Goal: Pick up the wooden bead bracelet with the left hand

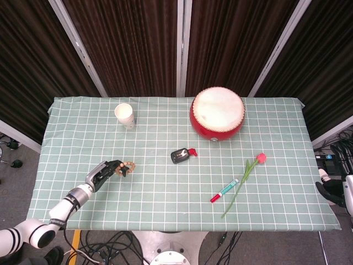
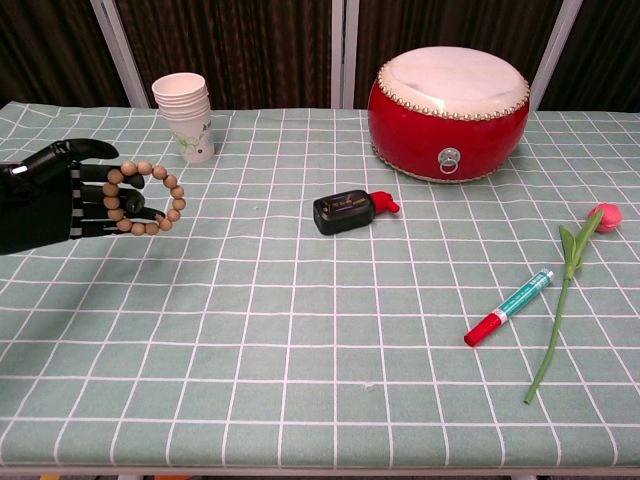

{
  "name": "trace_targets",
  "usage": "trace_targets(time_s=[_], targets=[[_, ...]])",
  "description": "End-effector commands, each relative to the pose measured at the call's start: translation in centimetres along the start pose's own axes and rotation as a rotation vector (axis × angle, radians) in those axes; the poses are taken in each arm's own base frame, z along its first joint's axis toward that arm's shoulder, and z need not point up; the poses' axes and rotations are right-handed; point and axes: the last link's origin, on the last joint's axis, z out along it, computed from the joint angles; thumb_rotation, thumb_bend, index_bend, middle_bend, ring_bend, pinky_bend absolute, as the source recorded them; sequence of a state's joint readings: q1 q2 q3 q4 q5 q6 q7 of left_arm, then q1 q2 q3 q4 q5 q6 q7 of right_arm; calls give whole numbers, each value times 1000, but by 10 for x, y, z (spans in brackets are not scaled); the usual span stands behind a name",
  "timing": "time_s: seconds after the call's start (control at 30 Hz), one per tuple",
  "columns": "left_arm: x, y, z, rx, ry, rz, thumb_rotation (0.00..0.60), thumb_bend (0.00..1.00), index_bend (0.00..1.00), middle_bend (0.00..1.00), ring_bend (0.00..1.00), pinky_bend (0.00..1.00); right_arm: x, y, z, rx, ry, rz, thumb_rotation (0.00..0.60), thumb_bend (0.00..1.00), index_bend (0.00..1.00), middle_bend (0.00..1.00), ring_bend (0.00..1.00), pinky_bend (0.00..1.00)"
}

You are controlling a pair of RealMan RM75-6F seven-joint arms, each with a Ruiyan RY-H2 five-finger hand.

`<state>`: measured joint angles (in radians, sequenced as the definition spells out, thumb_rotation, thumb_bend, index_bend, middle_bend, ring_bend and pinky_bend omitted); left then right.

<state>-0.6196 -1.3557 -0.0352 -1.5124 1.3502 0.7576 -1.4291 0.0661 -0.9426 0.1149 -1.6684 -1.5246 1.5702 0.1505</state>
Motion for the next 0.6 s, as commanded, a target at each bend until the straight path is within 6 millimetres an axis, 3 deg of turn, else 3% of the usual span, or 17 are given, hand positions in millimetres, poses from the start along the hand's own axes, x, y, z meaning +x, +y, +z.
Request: trace_targets(time_s=[0.03,0.23,0.43,0.6], targets=[[-2,-1,0,-3,13,-3,287,423,530,591,255,107,0,0,-1,-1,1,1,600,131,0,0,0,0],[-2,-1,1,-1,40,15,291,422,600,657,320,116,-1,1,-1,-4,-3,1,600,131,0,0,0,0],[-3,-2,1,0,57,18,373,424,636,689,351,118,-1,2,-2,-7,0,1,600,132,0,0,0,0],[-4,-2,2,4,65,8,388,458,646,700,361,118,-1,2,-3,-10,1,2,600,131,0,0,0,0]])
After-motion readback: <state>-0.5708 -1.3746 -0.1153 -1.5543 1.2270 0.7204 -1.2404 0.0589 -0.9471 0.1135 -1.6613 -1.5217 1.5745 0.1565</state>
